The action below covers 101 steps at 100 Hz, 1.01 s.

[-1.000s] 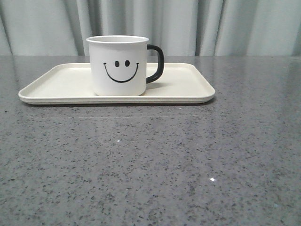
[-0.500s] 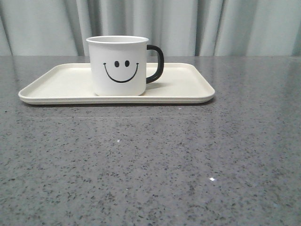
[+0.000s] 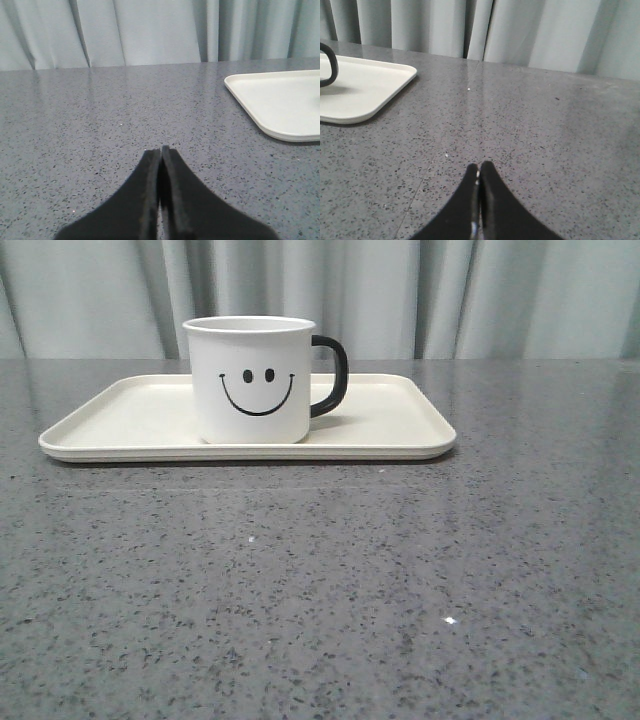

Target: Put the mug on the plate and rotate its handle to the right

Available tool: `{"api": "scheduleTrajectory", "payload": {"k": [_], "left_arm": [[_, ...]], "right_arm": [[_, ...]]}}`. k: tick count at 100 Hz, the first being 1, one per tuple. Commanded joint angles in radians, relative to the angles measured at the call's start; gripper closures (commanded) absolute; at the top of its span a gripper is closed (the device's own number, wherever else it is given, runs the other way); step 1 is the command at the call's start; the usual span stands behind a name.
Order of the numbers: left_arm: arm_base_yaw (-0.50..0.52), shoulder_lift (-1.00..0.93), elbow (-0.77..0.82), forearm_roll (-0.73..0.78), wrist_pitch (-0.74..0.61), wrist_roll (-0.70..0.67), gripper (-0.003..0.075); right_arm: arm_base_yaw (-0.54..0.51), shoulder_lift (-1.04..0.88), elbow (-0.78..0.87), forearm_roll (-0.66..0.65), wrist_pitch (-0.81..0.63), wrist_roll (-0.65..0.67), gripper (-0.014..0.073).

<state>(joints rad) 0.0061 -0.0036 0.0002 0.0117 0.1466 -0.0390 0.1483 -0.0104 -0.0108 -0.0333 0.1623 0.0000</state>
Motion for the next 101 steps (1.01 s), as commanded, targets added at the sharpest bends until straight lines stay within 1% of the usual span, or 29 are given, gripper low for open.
{"api": "scheduleTrajectory", "payload": {"k": [1, 11, 101], "left_arm": [[0.002, -0.030, 0.010, -0.001, -0.077, -0.001, 0.0740], [0.002, -0.030, 0.010, -0.001, -0.077, -0.001, 0.0740], [0.002, -0.030, 0.010, -0.001, -0.077, -0.001, 0.0740]], "right_arm": [[-0.006, -0.021, 0.004, 0.008, -0.131, 0.000, 0.0659], [-0.006, -0.021, 0.040, 0.008, -0.181, 0.000, 0.0659], [-0.006, -0.021, 0.038, 0.008, -0.168, 0.000, 0.0659]]}}
